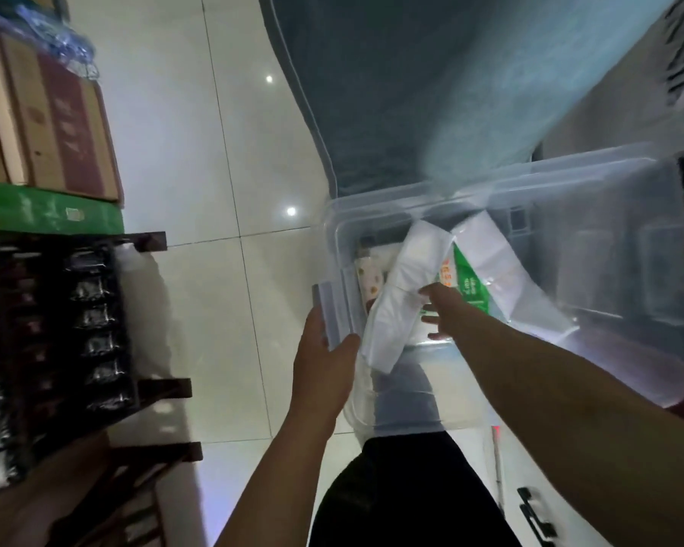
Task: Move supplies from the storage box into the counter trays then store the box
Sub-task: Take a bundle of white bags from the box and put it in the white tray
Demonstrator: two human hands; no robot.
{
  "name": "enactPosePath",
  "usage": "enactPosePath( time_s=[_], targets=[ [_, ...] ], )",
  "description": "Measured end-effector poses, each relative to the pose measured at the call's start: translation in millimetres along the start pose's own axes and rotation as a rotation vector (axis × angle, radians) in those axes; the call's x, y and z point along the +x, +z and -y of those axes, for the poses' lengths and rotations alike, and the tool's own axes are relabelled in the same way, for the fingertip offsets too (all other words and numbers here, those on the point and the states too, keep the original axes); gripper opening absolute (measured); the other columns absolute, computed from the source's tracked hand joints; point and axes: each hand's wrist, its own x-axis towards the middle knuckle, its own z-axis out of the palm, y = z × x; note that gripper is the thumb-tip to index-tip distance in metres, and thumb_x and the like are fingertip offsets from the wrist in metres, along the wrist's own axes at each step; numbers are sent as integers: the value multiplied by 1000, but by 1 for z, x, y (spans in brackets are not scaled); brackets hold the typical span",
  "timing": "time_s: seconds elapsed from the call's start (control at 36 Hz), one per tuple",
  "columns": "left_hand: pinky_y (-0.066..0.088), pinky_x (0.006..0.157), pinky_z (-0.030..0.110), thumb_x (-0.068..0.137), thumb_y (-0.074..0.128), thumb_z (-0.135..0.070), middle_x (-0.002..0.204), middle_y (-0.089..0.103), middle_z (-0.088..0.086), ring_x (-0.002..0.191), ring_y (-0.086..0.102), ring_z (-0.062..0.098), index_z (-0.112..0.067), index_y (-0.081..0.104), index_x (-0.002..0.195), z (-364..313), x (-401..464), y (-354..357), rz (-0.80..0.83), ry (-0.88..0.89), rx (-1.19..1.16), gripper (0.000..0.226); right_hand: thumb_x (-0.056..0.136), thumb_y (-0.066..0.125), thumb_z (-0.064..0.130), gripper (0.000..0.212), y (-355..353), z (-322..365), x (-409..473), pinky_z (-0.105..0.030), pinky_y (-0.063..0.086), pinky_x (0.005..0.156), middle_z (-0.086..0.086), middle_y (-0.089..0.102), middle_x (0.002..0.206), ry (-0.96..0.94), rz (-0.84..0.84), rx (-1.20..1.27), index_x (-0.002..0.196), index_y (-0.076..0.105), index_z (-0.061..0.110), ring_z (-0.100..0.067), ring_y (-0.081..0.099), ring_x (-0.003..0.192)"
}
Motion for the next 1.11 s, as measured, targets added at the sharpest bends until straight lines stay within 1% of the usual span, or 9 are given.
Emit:
enactPosePath(
  time_s=[0.08, 0.17, 0.22, 0.39, 0.5, 0.61, 0.78, 1.03, 1.11],
  targets=[
    [46, 82, 21, 93, 62, -19, 120, 55, -15, 110, 57, 9, -41, 43, 138, 1, 2, -4, -7, -30, -38, 54, 79, 60, 23, 27, 11, -7, 5, -47, 40, 87, -4, 57, 107, 32, 53, 42, 105, 56, 17, -23, 57, 90],
    [39, 66, 12, 93, 61, -19, 113, 54, -16, 90, 53, -5, -40, 47, 132, 1, 2, -8, 3, -58, -78, 47, 77, 61, 16, 29, 15, -14, 3, -38, 47, 72, -4, 58, 97, 49, 61, 123, 106, 56, 16, -23, 59, 84],
    [39, 67, 13, 93, 61, -20, 117, 53, -14, 89, 53, -5, -37, 47, 135, -1, 0, -10, 7, -58, -78, 48, 81, 62, 11, 29, 13, -16, -3, -37, 49, 67, -5, 59, 95, 37, 95, 157, 109, 55, 13, -24, 60, 83],
    [39, 73, 15, 92, 60, -16, 132, 51, -11, 118, 51, 11, -34, 49, 138, -9, -12, -25, -71, 51, -7, 50, 86, 63, 4, 31, -8, -11, -32, -41, 51, 73, -7, 61, 99, -53, 164, 93, 116, 56, 10, -27, 59, 88],
    [40, 74, 15, 92, 62, -14, 127, 58, -9, 118, 54, 13, -31, 56, 129, -20, -29, -37, -59, 191, 66, 42, 90, 60, 5, 24, -23, -16, -79, -39, 51, 70, -8, 64, 101, -103, 218, 49, 113, 58, 12, -26, 61, 90],
    [44, 77, 15, 87, 70, -17, 121, 63, -8, 115, 59, 13, -33, 60, 124, -31, -50, -43, 148, 266, 141, 41, 90, 61, 8, 28, -36, -36, -131, -39, 54, 74, -9, 68, 106, -204, 290, 127, 117, 60, 15, -28, 64, 95],
    [51, 82, 22, 78, 81, -22, 129, 58, -8, 111, 60, 8, -41, 49, 134, -39, -93, -37, 555, 236, 297, 67, 84, 70, 9, 38, -47, -82, -213, -43, 56, 82, -7, 73, 114, -453, 345, 320, 119, 65, 23, -26, 69, 101],
    [59, 86, 42, 78, 77, -3, 113, 70, -6, 96, 71, 17, -48, 55, 127, -28, -145, -48, 862, 447, 485, 71, 78, 75, 6, 41, -46, -185, -318, -35, 55, 71, -7, 74, 108, -755, 69, 634, 116, 66, 19, -21, 71, 90],
    [57, 90, 47, 80, 73, 3, 116, 71, -1, 103, 70, 28, -41, 51, 135, -20, -159, -39, 983, 468, 516, 73, 77, 76, 4, 39, -47, -222, -341, -45, 59, 79, -11, 73, 110, -852, -27, 728, 113, 67, 15, -30, 71, 95]
  ],
)
